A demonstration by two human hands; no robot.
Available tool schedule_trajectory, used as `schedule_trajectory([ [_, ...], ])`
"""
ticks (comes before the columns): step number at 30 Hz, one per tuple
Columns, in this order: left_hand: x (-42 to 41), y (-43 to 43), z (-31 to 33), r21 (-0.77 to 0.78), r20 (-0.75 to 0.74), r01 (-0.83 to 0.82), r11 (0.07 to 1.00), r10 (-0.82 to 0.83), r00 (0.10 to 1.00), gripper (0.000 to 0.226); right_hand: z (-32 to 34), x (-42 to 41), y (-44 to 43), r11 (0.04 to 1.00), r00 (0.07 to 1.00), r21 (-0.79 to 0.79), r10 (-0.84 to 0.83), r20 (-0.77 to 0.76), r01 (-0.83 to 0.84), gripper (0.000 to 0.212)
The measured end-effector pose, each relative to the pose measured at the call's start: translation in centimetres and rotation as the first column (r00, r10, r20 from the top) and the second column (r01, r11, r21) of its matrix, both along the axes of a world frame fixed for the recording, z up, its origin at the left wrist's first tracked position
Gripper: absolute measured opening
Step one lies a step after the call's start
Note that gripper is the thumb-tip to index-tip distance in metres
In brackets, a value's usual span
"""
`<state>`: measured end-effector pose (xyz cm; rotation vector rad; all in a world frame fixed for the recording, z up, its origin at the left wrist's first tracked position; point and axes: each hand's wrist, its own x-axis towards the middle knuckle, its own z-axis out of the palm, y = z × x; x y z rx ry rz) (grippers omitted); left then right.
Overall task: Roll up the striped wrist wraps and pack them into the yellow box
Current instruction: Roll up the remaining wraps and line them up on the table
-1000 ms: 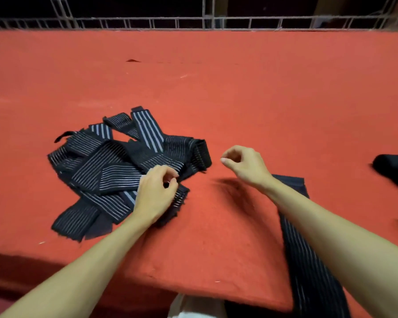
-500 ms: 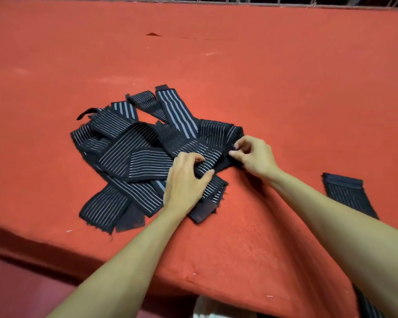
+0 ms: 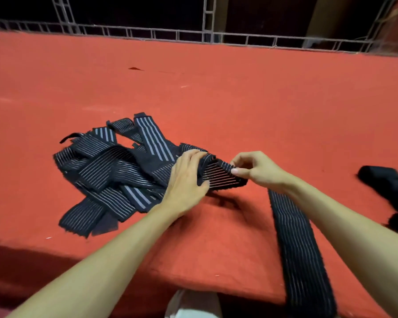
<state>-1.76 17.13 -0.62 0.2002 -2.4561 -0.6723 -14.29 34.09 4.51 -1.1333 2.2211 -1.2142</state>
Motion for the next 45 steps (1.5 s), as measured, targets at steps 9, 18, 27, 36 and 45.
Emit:
schedule_trajectory([
  [9, -2.3, 4.7, 2.2, 0.294, 0.240, 0.283, 0.913, -0.357, 0.903, 0.035, 3.5, 0.7, 7.1, 0.986, 0.992, -0.168, 0.001, 0.125, 0.020, 0.015],
  [18, -1.2, 5.0, -0.3, -0.090, 0.459, 0.207, 0.974, -0.144, 0.876, 0.019, 0.9, -0.7, 10.1, 0.925, 0.944, -0.196, -0.329, 0.019, 0.327, 0.015],
  [27, 0.4, 2.6, -0.8, -0.238, 0.480, 0.123, 0.964, 0.007, 0.877, 0.023, -0.1, -1.0, 8.5, 0.811, 0.843, -0.253, -0.537, 0.037, 0.527, 0.025],
  [36, 0.8, 2.0, 1.2, -0.233, 0.362, 0.068, 0.970, 0.022, 0.932, 0.023, 1.3, -0.6, 7.3, 0.691, 0.791, -0.410, -0.594, 0.147, 0.595, 0.022],
  [45, 0.9, 2.6, 7.7, -0.177, 0.169, -0.080, 0.981, 0.110, 0.979, 0.020, 6.5, 0.2, 8.4, 0.570, 0.681, -0.517, -0.732, 0.032, 0.638, 0.014],
])
